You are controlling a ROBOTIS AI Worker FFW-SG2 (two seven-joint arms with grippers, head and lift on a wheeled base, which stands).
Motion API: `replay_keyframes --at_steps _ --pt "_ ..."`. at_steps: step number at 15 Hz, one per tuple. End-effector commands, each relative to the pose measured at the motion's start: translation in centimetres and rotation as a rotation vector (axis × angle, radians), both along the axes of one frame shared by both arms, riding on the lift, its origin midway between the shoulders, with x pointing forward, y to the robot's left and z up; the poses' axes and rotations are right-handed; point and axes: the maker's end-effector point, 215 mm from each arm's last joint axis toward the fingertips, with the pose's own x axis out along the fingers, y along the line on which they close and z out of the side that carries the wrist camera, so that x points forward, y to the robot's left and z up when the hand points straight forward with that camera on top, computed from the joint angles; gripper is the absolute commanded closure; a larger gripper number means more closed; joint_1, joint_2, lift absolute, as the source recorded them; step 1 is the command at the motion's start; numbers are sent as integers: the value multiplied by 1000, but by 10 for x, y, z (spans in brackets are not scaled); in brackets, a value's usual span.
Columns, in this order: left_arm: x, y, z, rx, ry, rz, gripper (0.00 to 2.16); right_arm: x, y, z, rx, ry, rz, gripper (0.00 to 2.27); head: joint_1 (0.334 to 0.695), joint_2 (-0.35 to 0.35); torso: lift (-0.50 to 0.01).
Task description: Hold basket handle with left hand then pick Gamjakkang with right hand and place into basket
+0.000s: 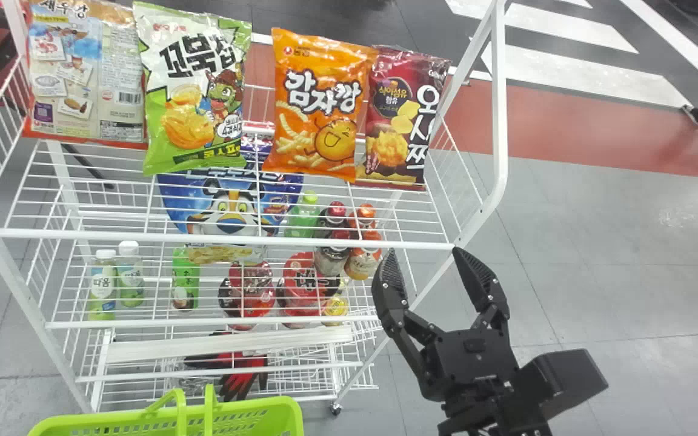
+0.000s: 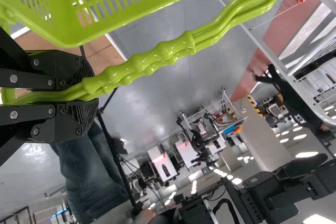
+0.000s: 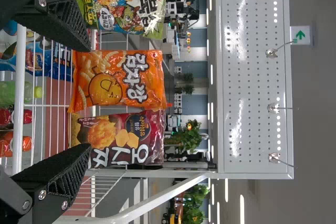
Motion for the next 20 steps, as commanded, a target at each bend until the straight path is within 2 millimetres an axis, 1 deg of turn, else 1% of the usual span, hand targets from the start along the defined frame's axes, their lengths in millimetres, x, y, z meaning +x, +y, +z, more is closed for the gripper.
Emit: replay_keyframes --at_steps 1,8,10,11,15,18,20 --pt "-1 0 0 -3 2 -2 2148 0 0 0 0 1 0 184 695 -350 -19" --pt "-1 -2 1 -2 -2 -8 2148 1 -1 3 -2 -7 0 184 695 -350 -19" --pt "-1 -2 0 -3 -1 -7 2148 6 -2 4 -4 -15 -1 184 695 -350 -19" --pt "-1 -2 0 -3 -1 -7 2148 14 -2 5 -10 -19 -1 184 695 -350 -19" --pt "-3 -3 -3 12 0 -15 2148 63 -10 -17 -23 54 -10 184 695 -350 -19" --pt "-2 -3 -5 16 0 -13 2148 96 -8 -15 -29 55 -1 184 695 -350 -19" --pt "-4 -3 -9 22 11 -11 2148 121 -1 -24 -24 76 26 184 695 -350 -19"
